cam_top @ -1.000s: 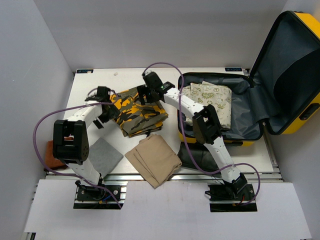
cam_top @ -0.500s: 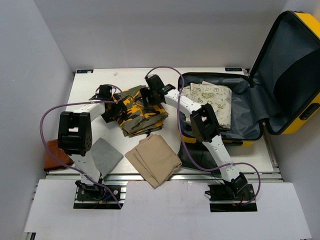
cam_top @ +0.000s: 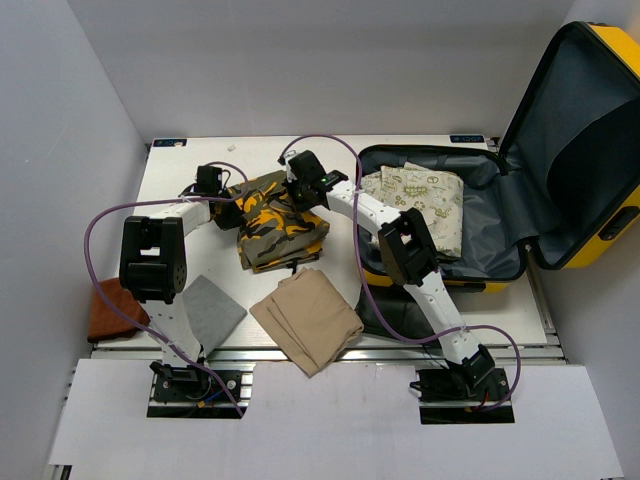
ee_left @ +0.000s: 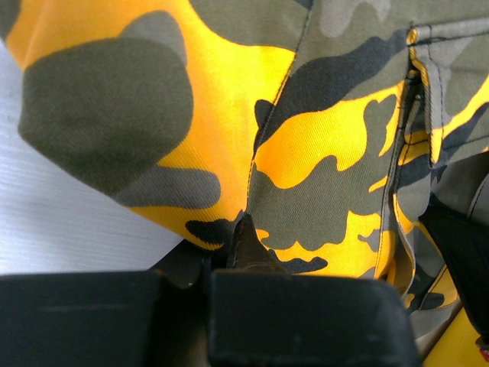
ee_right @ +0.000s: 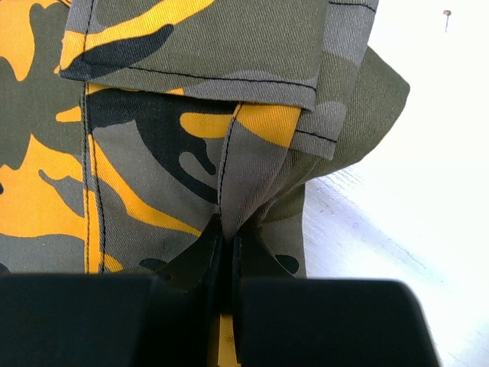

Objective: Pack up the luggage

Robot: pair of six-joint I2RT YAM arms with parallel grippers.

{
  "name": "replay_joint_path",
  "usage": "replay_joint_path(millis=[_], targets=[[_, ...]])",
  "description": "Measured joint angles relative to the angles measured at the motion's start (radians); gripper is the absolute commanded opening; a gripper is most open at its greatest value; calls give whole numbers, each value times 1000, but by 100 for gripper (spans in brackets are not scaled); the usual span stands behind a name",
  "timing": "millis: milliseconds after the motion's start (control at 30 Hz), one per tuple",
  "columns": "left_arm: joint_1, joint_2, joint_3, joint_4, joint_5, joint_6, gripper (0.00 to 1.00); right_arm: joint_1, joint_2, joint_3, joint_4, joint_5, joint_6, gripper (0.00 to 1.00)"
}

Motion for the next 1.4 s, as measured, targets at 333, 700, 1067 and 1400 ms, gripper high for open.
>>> replay_joint_path(millis=[333,700,1067,1400], targets=[[-66,-172,7,19,104,85,0,2,-236,-148,-17,44,-39,0],[-226,-463,123,187,240,140,0,20,-926,-573,226,240,-104,0],[-639,1,685,185,399,151,0,-67,-1439,-925,128,783,-124,0],[-720,131,680,88,344,69,0,-169,-1469,-993,-6,853,14,0]])
